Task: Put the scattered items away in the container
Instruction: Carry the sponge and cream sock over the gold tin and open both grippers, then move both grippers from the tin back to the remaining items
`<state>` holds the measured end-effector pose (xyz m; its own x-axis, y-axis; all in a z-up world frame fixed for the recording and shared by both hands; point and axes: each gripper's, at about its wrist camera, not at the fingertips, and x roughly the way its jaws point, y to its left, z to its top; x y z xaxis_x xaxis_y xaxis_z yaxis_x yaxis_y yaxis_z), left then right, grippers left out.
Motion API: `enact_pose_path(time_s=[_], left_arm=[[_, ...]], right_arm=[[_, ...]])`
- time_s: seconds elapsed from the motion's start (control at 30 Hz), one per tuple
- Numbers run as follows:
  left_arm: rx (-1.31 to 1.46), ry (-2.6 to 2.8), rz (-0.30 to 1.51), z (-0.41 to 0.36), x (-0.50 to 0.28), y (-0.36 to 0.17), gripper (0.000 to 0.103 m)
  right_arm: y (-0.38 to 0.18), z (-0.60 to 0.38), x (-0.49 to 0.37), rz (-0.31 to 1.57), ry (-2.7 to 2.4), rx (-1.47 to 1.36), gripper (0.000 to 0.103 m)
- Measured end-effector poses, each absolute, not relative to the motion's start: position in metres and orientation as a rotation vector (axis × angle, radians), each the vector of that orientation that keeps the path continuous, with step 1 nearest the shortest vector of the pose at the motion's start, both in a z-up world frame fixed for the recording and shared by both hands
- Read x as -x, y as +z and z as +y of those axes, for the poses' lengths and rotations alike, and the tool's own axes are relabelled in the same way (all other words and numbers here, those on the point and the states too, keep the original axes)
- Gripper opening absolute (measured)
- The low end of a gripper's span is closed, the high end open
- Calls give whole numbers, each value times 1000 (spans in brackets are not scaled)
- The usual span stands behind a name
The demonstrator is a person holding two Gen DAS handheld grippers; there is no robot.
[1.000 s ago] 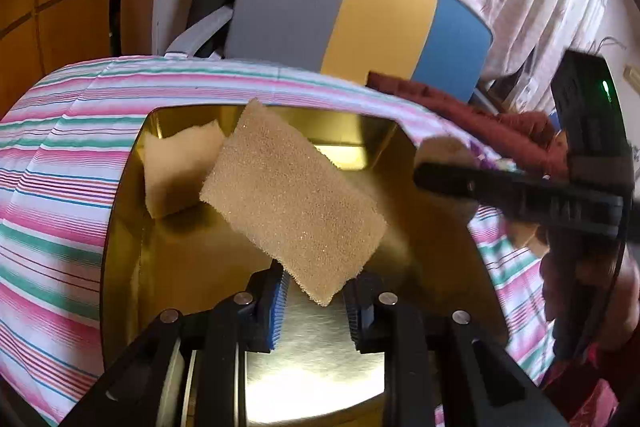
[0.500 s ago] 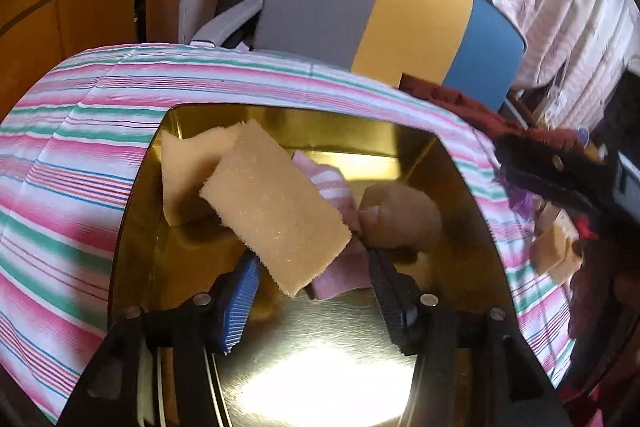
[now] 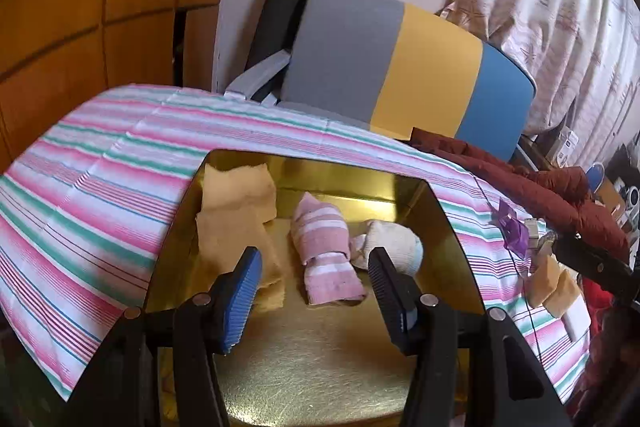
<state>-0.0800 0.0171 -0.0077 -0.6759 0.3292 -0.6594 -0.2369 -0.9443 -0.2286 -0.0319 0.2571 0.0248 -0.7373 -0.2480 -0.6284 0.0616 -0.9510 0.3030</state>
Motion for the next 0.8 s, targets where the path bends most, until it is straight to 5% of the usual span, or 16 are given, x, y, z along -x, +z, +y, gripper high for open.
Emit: enact_pose_path(time_s=[0.27,0.8], left_arm=[[1024,2514,-410,27,65,0,56],[1032,2243,-145,149,8,-4,56]], right_arm=[[13,314,-8,-383,-2859,-1133,101],[-2,465,-77,-598,-3147,-1246,101]])
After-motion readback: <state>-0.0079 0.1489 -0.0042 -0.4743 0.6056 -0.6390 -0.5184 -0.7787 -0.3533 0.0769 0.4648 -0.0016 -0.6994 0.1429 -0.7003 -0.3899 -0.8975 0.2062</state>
